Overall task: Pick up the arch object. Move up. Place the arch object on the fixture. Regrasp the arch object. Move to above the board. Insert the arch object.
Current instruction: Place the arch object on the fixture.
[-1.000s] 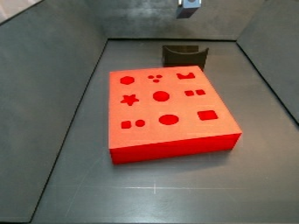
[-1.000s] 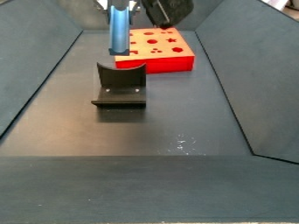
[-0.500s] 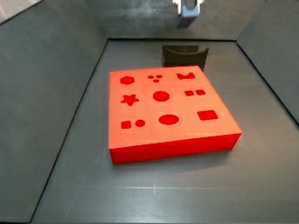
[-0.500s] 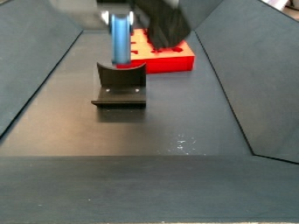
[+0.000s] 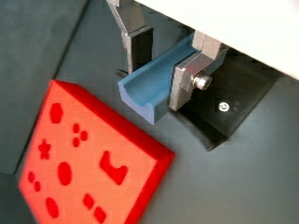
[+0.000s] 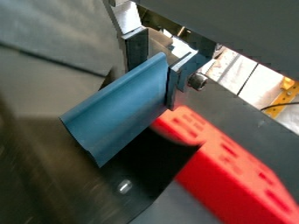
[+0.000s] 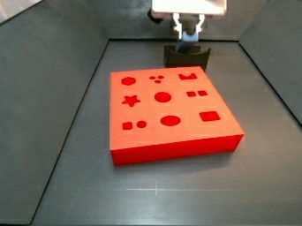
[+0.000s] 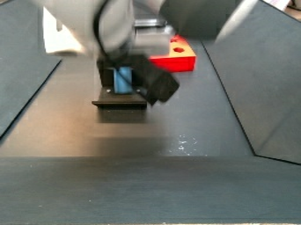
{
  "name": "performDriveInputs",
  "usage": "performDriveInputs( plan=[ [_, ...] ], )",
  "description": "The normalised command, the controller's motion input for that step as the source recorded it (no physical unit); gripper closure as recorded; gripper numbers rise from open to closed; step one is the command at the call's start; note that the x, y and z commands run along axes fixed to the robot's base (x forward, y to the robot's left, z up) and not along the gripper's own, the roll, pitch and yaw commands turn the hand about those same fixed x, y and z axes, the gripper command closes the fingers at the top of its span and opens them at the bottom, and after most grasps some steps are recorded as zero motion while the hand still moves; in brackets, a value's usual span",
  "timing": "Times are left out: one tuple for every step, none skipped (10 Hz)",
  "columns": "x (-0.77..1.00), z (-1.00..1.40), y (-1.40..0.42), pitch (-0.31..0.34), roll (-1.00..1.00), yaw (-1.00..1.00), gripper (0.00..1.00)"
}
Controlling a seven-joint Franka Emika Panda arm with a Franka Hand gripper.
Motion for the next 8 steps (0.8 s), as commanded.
performDriveInputs(
  plan=[
    [0.12,-0.71,0.10,0.010,-0.12,-0.18,1.00],
    [0.10,-0.50,0.08,-0.008,-0.09,-0.16,1.00],
    [0.07,-0.36,0.05,-0.015,-0.07,-0.13,1.00],
    [0.06,-0.36,0.04,-0.032,-0.05,-0.11,1.00],
    [0.06,-0.36,0.04,-0.032,-0.05,-0.09,1.00],
    [0.06,-0.36,0.04,-0.032,-0.05,-0.08,1.00],
    [0.06,-0.36,0.04,-0.031,-0.05,-0.07,1.00],
    [0.00,0.00,0.00,0.000,0.00,0.00,0.00]
  ],
)
